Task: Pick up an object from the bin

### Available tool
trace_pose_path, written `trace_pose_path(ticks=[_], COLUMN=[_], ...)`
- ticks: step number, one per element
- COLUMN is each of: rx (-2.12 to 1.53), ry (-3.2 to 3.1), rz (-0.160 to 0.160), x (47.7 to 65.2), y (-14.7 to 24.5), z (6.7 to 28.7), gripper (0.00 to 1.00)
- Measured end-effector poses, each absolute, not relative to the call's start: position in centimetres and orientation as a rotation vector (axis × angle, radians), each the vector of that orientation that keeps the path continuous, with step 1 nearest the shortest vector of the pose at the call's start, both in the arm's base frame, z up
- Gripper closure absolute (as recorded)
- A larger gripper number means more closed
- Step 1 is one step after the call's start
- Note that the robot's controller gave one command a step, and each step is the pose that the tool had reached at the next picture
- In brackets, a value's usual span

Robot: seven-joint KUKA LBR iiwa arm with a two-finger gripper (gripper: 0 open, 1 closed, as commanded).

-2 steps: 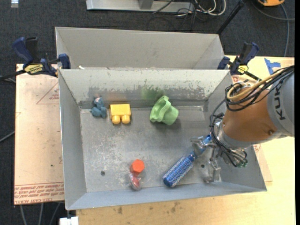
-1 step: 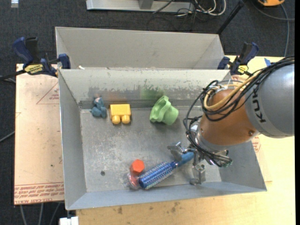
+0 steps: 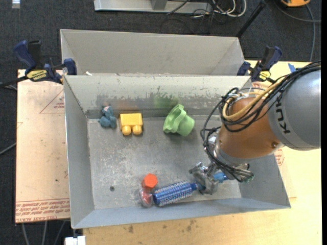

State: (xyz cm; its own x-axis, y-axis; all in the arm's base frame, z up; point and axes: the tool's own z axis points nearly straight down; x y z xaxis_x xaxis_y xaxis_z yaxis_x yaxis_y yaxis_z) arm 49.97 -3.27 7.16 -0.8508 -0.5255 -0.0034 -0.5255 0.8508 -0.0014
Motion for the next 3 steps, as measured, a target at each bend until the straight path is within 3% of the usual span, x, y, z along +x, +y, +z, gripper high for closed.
trace_pose_path(ticks=[1,2,3], rx=[-0.742,-0.740,-2.032], ry=[3.046,3.050,2.393], rz=[-0.001,0.003,0.002], x=[50.3,48.3,48.9], y=[-3.3,-0.1,-4.4], z=[13.0,16.4,18.2], gripper=[1.00,1.00,1.00])
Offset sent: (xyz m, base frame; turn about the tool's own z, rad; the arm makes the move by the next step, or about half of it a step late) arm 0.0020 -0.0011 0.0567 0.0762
